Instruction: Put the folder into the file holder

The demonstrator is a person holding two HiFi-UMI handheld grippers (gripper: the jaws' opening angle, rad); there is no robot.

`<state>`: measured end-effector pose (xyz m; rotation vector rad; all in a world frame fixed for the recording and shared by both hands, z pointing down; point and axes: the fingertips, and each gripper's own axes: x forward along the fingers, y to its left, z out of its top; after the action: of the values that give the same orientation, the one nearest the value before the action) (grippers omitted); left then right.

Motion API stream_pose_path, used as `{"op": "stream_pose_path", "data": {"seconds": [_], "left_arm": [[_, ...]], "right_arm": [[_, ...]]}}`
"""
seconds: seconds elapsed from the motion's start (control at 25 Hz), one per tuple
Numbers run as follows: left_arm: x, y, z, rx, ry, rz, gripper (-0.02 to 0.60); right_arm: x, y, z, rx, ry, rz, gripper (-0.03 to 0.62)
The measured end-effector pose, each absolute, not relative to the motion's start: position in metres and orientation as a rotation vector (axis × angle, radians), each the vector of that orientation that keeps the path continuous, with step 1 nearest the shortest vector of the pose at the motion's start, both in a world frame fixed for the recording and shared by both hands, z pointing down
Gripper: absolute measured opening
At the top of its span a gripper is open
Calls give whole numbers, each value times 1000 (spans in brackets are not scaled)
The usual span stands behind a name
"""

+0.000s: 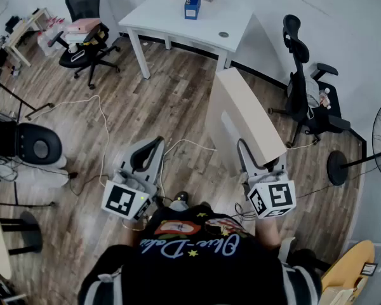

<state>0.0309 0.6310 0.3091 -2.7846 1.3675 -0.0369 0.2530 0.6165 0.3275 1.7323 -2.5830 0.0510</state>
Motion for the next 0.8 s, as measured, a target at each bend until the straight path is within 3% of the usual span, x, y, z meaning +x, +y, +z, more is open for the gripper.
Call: {"op": "stream_pose_path", "data": {"seconds": [0.8], "left_arm": [[70,665,316,-2752,1474,-109,5]], "right_arm": [[295,634,348,1680,-2634,150,262]]}}
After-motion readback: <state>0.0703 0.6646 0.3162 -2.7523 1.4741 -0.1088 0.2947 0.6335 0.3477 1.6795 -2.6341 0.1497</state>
